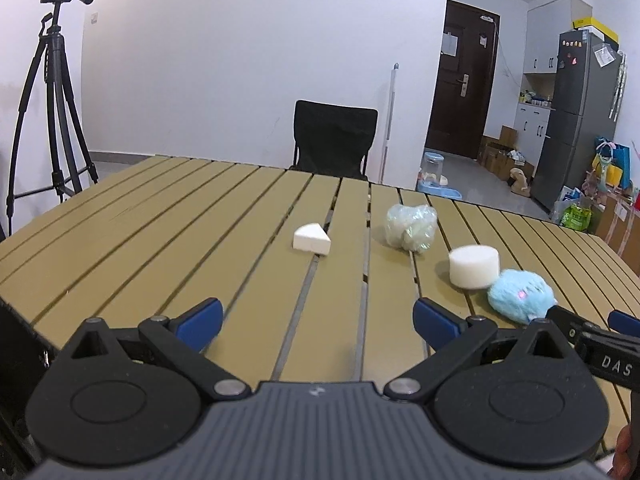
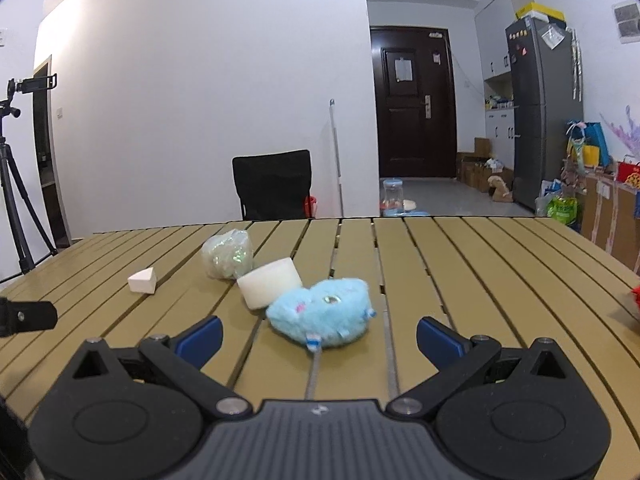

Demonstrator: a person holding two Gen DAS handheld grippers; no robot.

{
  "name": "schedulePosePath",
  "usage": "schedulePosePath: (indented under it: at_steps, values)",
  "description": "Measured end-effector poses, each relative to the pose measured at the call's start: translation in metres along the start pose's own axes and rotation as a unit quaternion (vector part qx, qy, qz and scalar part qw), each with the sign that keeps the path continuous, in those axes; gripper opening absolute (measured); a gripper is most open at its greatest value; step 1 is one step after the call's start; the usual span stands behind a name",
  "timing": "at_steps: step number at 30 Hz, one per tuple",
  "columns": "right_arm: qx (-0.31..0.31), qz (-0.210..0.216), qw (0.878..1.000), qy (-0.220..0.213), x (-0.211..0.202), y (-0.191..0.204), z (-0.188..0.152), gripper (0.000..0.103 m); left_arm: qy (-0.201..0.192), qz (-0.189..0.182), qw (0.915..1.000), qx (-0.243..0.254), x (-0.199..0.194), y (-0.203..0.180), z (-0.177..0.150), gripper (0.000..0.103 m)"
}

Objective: Collect trash
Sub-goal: 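Close the right gripper on the light-blue fuzzy plush toy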

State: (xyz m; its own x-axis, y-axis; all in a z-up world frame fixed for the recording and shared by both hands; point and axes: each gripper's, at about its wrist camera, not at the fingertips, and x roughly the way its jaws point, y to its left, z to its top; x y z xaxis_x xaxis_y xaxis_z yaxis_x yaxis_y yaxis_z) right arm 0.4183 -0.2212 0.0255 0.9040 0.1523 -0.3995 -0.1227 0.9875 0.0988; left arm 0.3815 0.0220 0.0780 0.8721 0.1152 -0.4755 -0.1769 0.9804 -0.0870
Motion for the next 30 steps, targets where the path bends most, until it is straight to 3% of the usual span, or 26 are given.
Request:
schedulePosePath:
  at_steps: [5,11,14,19,26,30]
  values:
    - [0.007,-0.010,1.000,0.028,0.037,0.007,0.015,0.103,-0.001,-0.001,1.0000,-0.004,0.021,0.002,0.013,0.103]
    - [-0.013,-0.036,0.995,0.093,0.086,0.016,0.022,0.103,0.002,-0.012,0.9999,-0.002,0.042,-0.002,0.023,0.103]
    - [0.009,-0.035,0.992,0.119,0.106,0.011,0.023,0.103,0.010,-0.015,0.9998,0.002,0.054,-0.007,0.022,0.103]
    - [0.019,-0.031,0.990,0.135,0.125,0.012,0.021,0.102,0.018,-0.017,0.9997,0.003,0.062,-0.010,0.019,0.103]
    - [0.012,-0.046,0.990,0.132,0.129,0.011,0.020,0.086,0.024,-0.017,0.9996,0.001,0.065,-0.008,0.018,0.103]
    - [0.011,-0.038,0.991,0.128,0.125,0.009,0.020,0.083,0.027,-0.015,0.9995,-0.001,0.066,-0.008,0.018,0.103]
